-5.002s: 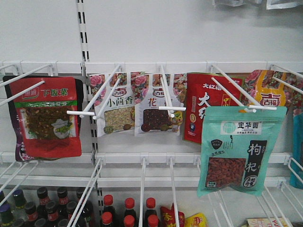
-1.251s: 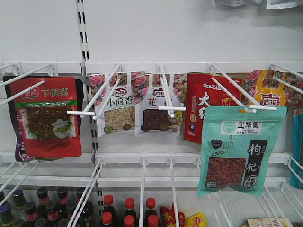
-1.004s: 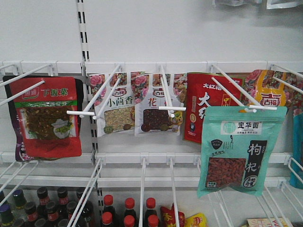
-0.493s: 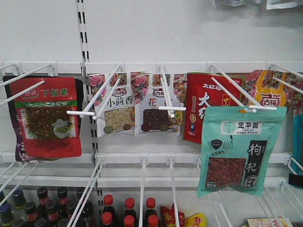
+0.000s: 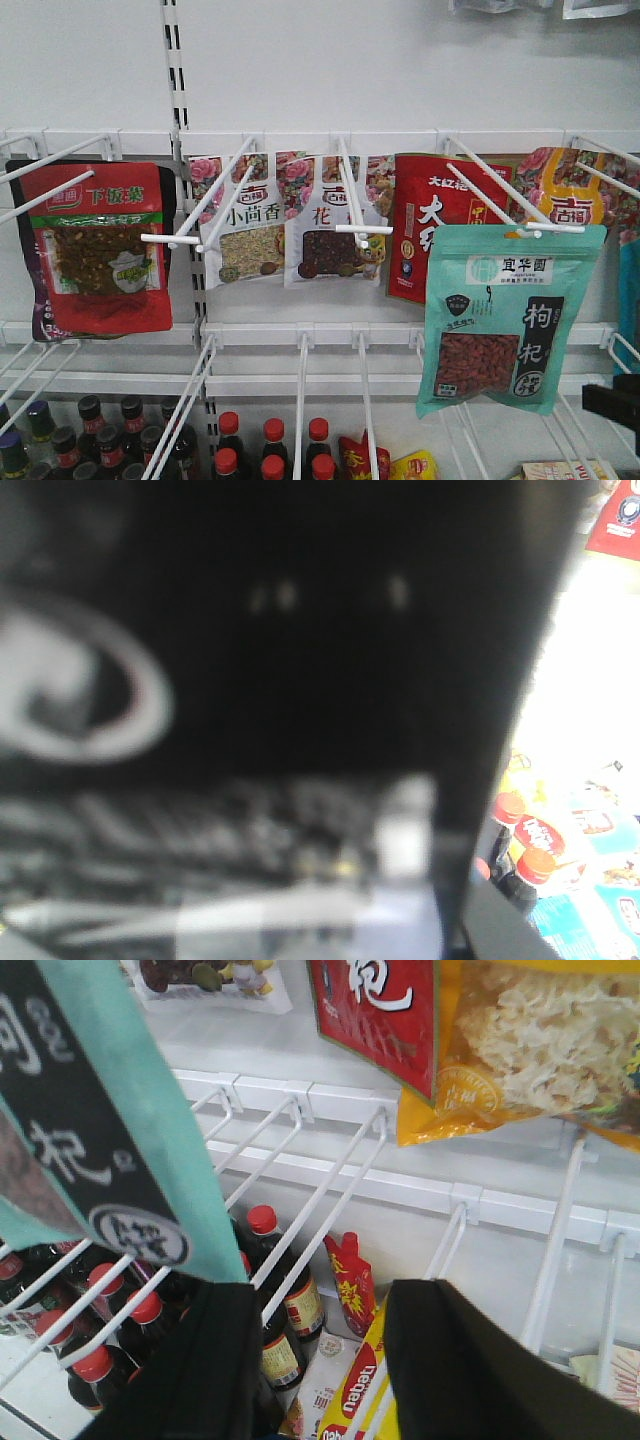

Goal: Pick snacks and fruit into basket
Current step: 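Reach the right gripper under the mint-green goji bag and close on it, then lift the goji bag with the right gripper and slide it off the hook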

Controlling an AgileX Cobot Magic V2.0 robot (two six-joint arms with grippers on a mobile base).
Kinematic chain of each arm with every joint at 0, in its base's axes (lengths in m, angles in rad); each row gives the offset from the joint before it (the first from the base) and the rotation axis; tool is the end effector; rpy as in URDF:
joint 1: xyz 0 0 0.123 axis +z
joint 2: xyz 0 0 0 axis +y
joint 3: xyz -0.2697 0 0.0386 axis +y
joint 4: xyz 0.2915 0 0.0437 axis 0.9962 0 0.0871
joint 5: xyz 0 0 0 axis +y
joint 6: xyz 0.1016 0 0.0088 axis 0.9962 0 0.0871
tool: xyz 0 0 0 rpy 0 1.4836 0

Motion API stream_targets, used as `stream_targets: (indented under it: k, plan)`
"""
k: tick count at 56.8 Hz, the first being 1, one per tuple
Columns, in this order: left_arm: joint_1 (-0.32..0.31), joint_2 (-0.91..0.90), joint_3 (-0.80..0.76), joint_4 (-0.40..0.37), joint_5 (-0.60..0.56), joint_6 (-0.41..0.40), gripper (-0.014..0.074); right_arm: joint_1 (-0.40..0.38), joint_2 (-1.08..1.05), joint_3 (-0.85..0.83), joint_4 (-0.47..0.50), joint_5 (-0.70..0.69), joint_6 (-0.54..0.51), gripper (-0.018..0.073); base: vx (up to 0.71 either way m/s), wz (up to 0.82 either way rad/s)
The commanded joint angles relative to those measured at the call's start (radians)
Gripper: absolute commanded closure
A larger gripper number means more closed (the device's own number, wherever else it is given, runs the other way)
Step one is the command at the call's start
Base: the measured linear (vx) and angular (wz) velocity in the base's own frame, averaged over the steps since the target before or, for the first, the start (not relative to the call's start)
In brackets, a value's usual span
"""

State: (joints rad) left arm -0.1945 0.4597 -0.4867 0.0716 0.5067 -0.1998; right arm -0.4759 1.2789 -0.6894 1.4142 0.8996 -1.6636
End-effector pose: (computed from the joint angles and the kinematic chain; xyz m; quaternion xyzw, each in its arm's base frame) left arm 0.1575 -0.0274 0.2898 0.0142 0.8309 -0.0776 0.5508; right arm 0.2810 -0.0560 0.2252 -0.1258 0.8291 0.2036 0.5053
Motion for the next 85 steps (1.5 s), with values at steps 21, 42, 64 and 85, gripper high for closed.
stream_targets:
  k: [21, 42, 64, 85]
  plan:
    - [0.0, 0.001, -0.025, 0.004, -0.096, 0.001, 0.06, -0.005, -0.018, 0.072, 0.335, 0.124, -0.339, 0.0133, 0.0, 0.0]
    - [0.0, 0.001, -0.025, 0.004, -0.096, 0.001, 0.06, -0.004, -0.018, 0.072, 0.364, 0.11, -0.305, -0.0006, 0.0, 0.0]
    - [0.0, 0.001, -0.025, 0.004, -0.094, 0.0, 0.06, -0.003, 0.094, -0.021, 0.364, 0.292, -0.29, -0.0035, 0.0, 0.0]
    - [0.0, 0.001, -0.025, 0.003, -0.093, 0.0, 0.06, 0.2, 0.191, -0.099, 0.366, 0.157, -0.399, -0.0035, 0.0, 0.0]
